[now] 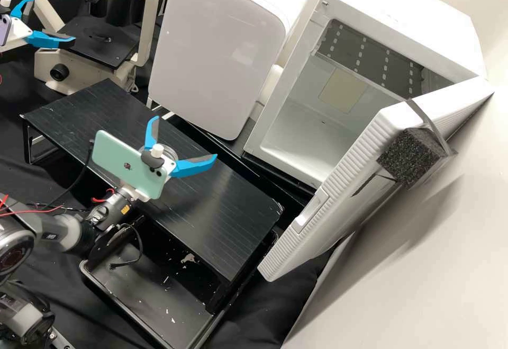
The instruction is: Place the petri dish in the incubator
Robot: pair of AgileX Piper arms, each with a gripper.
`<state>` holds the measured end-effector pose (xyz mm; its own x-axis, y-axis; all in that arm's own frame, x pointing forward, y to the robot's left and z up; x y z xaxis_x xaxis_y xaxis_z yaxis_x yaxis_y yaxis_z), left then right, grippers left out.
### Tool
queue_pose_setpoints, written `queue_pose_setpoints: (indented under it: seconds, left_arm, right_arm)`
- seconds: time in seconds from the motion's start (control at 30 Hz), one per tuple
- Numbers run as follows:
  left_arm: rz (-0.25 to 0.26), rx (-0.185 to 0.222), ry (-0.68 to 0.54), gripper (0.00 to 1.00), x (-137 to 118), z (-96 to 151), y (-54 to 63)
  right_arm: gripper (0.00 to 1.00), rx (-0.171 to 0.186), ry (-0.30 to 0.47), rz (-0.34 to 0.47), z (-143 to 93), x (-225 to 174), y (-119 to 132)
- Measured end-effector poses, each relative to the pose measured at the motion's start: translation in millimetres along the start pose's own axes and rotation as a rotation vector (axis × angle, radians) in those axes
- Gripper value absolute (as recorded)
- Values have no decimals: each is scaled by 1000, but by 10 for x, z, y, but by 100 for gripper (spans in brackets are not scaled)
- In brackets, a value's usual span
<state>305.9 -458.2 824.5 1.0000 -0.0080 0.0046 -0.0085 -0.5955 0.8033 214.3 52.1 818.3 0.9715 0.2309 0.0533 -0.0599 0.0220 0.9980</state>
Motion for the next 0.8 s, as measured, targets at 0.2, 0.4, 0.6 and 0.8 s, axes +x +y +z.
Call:
queue_pose_setpoints:
  seconds: [0.2,0.4,0.6,0.8]
  left_arm:
    - [0,0,0,100,0,0,0]
    - [0,0,0,100,0,0,0]
    - [0,0,0,100,0,0,0]
    - [0,0,0,100,0,0,0]
  right_arm:
    - [100,-35,15,-123,-41,-198,-248]
    - [100,-65,4,-159,-24,-289,-317]
    - [100,-63,-7,-165,-5,-286,-333]
    - [100,-63,-53,-205,93,-218,-415]
